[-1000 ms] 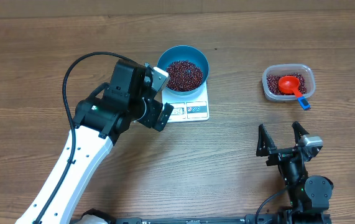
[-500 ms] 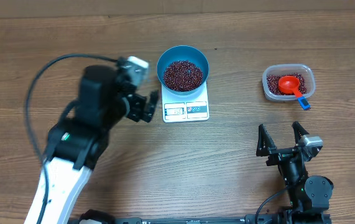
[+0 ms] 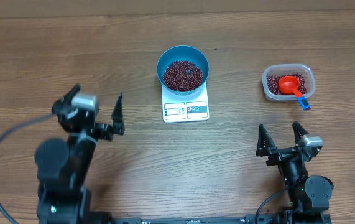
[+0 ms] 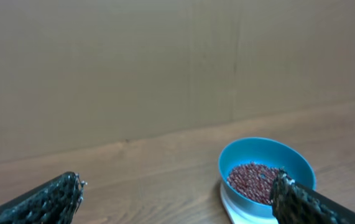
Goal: Scoop item into bowl and weigh 150g on scale
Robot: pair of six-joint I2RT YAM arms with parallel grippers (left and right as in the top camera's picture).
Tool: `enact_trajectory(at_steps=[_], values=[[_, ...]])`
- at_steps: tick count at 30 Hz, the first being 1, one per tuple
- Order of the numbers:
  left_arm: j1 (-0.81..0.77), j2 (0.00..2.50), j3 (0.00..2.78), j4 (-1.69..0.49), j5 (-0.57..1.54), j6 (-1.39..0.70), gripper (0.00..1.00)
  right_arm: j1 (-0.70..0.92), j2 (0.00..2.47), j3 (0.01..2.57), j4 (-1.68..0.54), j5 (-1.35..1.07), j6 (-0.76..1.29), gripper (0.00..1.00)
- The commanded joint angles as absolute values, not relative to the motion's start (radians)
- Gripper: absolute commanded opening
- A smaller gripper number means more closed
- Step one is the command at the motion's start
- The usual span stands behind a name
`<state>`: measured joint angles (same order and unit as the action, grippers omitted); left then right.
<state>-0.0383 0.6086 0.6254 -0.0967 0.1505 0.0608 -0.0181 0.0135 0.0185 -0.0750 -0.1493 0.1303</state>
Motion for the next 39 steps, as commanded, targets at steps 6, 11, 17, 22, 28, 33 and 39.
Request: enact_trajectory(at_steps=[6, 11, 17, 22, 28, 33, 39], values=[[-0.001, 0.316, 0.318, 0.036, 0.153, 0.122, 1.0, -0.012, 0.003, 0.008, -0.07, -0.147, 0.134, 1.0], [0.001, 0.189, 0.193, 0.043, 0.145, 0.199, 0.99, -0.012, 0.003, 0.008, -0.07, -0.147, 0.134, 1.0], [0.001, 0.104, 0.076, 0.041, 0.123, 0.214, 1.0, -0.012, 0.003, 0.008, -0.07, -0.147, 0.134, 1.0], [0.0, 0.014, 0.004, -0.012, 0.131, 0.204, 1.0, -0.012, 0.003, 0.008, -0.07, -0.147, 0.134, 1.0], [-0.001, 0.003, 0.005, -0.067, 0.131, 0.13, 0.99, -0.012, 0.003, 0.008, -0.07, -0.147, 0.134, 1.0], [0.0, 0.004, 0.005, -0.067, 0.128, 0.131, 1.0, -0.012, 0.003, 0.008, -0.07, -0.147, 0.134, 1.0], [0.0, 0.004, 0.005, -0.067, 0.128, 0.131, 0.99, -0.012, 0.003, 0.008, -0.07, -0.147, 0.134, 1.0]])
